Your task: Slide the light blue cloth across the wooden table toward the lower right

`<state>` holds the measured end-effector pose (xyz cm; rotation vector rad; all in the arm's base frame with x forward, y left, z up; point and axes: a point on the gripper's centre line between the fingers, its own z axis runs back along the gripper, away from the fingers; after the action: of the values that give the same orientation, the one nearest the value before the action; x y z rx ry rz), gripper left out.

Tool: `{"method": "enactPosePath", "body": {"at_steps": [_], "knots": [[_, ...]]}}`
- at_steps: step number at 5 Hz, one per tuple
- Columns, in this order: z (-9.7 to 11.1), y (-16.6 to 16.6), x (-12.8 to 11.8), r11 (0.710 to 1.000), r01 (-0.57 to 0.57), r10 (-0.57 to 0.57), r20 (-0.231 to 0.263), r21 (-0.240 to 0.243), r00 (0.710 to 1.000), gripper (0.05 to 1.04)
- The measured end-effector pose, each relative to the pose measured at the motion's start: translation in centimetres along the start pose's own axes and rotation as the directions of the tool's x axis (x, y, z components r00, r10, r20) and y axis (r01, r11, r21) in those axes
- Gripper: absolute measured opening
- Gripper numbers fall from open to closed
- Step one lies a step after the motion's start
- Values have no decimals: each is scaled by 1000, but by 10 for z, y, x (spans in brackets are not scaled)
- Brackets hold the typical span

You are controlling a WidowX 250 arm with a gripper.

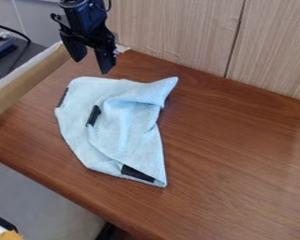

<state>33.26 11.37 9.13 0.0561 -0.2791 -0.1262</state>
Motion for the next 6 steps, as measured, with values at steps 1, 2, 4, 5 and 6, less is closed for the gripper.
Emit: {"method": "enactPosePath", "body": {"at_steps": [1,2,4,5,6], "knots": [[-9,-1,-3,1000,-3,2,-23,-14,1000,1001],[-32,-6,-4,999,-4,2,-39,-45,999,1001],[-86,-19,-19,997,14,-24,-135,-78,991,1001],[-101,-17,-23,1000,19,-22,-212,-16,977,1002],[-102,-15,-22,999,26,-22,-223,19,975,1001]]}}
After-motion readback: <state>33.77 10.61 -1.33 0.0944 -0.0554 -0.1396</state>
